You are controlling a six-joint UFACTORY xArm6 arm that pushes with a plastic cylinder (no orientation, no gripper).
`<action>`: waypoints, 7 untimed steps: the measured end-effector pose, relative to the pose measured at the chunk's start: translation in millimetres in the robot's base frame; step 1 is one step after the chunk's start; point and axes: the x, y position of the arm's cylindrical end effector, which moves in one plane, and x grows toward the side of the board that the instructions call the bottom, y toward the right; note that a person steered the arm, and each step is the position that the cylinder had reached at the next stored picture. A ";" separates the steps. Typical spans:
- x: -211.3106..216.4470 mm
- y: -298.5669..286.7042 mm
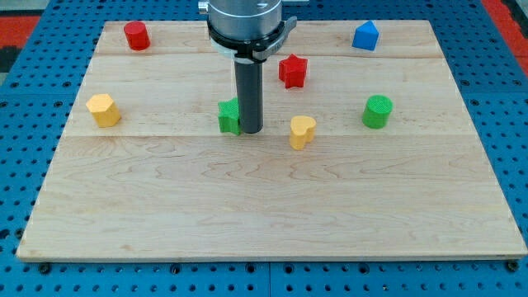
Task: Push the yellow heart to the bottom center
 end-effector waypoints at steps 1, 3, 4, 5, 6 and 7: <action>-0.6 13.8; -11.5 32.7; -11.5 32.9; -11.5 33.6; -15.4 33.8; -35.0 44.0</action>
